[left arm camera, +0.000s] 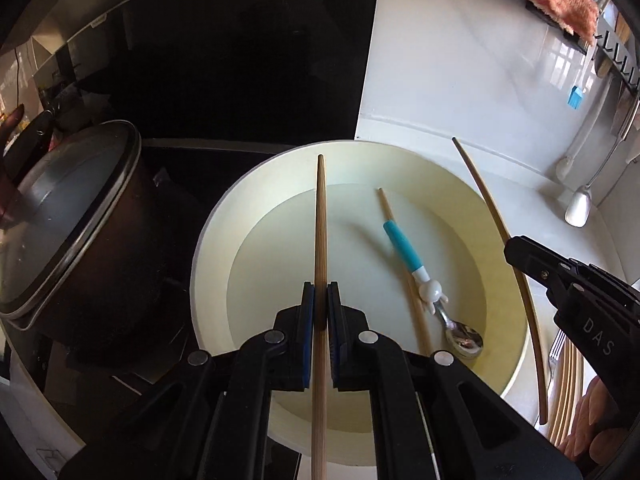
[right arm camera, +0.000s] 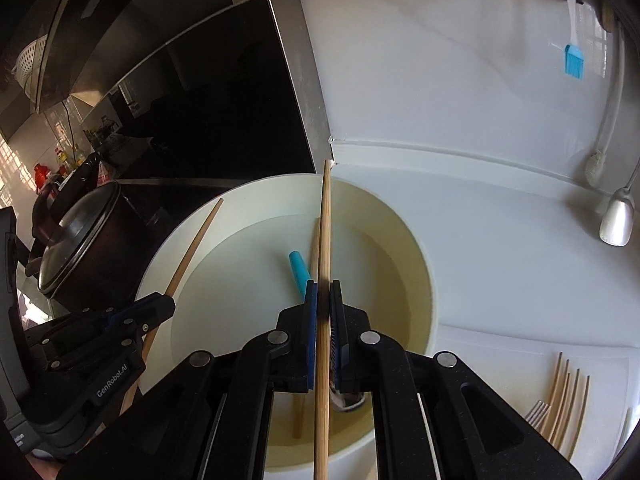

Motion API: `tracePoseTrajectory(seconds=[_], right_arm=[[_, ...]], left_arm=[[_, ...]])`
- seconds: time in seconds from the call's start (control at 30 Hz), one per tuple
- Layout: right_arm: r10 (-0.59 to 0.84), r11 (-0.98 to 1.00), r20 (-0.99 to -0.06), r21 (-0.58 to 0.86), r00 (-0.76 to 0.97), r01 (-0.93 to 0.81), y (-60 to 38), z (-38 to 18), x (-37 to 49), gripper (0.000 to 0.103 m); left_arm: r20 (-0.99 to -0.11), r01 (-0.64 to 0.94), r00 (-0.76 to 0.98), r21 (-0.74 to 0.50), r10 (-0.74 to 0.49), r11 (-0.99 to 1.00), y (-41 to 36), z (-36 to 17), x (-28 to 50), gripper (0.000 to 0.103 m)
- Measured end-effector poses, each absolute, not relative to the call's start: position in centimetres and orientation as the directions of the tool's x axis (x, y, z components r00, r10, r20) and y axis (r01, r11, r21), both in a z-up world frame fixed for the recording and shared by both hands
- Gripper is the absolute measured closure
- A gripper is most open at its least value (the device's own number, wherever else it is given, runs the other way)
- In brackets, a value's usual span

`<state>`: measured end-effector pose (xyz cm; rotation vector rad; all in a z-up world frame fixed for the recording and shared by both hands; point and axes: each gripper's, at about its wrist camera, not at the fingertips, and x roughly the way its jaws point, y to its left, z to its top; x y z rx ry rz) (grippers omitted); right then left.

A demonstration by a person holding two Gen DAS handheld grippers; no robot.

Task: Organize utensils
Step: 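Carry both held chopsticks over the white basin with both tools, then open both tools to drop the chopsticks into the basin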

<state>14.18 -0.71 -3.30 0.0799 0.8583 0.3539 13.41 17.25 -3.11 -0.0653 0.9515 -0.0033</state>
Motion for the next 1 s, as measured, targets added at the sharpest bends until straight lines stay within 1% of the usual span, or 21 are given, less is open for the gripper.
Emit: tracePoseTrajectory(seconds=[0.1, 0.27, 0.7, 0.77, 0.83, 0.87, 0.9, 0.93, 0.97, 1.0], right_arm=[[0.331, 0.939, -0.760, 0.208, 0.559, -0.273, 0.3, -4.6, 15.7, 0.097], [0.325, 0.941, -0.802, 0.222, 0.502, -0.255, 0.9, -6.3, 18.0, 0.097], [0.315, 0.942, -0.859, 0.231, 0.404, -0.242, 2.2, -8.8, 20.5, 0.097], [0.312, 0.942, -0.862, 0.225, 0.400, -0.248, 2.3, -8.8, 20.7, 0.097], [0.309, 0.942, -0.862, 0.218, 0.403, -0.256, 2.4, -8.7, 20.6, 0.096], [0.308, 0.942, -0.861, 0.215, 0.405, -0.259, 2.3, -8.6, 20.6, 0.096], [0.305, 0.942, -0.861, 0.211, 0.408, -0.260, 2.3, -8.5, 20.6, 0.096], [0.301, 0.944, -0.861, 0.207, 0.410, -0.256, 2.2, -8.4, 20.5, 0.095], [0.298, 0.946, -0.860, 0.207, 0.414, -0.250, 2.0, -8.3, 20.5, 0.090], [0.299, 0.947, -0.857, 0.212, 0.419, -0.243, 1.7, -8.2, 20.4, 0.086]], left_arm=[[-0.835, -0.026, 0.548, -0.074, -0.047, 0.997, 17.8, -4.5, 14.5, 0.096], [-0.862, -0.048, 0.505, -0.067, -0.034, 0.997, 18.5, -6.1, 15.9, 0.096], [-0.890, -0.068, 0.455, -0.073, -0.034, 0.995, 18.4, -7.8, 17.3, 0.095], [-0.892, -0.071, 0.450, -0.073, -0.034, 0.995, 18.5, -7.8, 17.4, 0.094], [-0.896, -0.076, 0.444, -0.071, -0.030, 0.995, 18.6, -7.9, 17.4, 0.086], [-0.897, -0.080, 0.442, -0.069, -0.027, 0.994, 18.5, -8.1, 17.7, 0.077], [-0.896, -0.086, 0.443, -0.066, -0.021, 0.994, 18.6, -8.0, 17.6, 0.071], [-0.895, -0.093, 0.446, -0.064, -0.016, 0.994, 18.7, -8.0, 17.5, 0.061], [-0.893, -0.096, 0.450, -0.064, -0.014, 0.993, 18.8, -7.9, 17.4, 0.050], [-0.890, -0.100, 0.456, -0.065, -0.012, 0.993, 18.9, -7.7, 17.3, 0.045]])
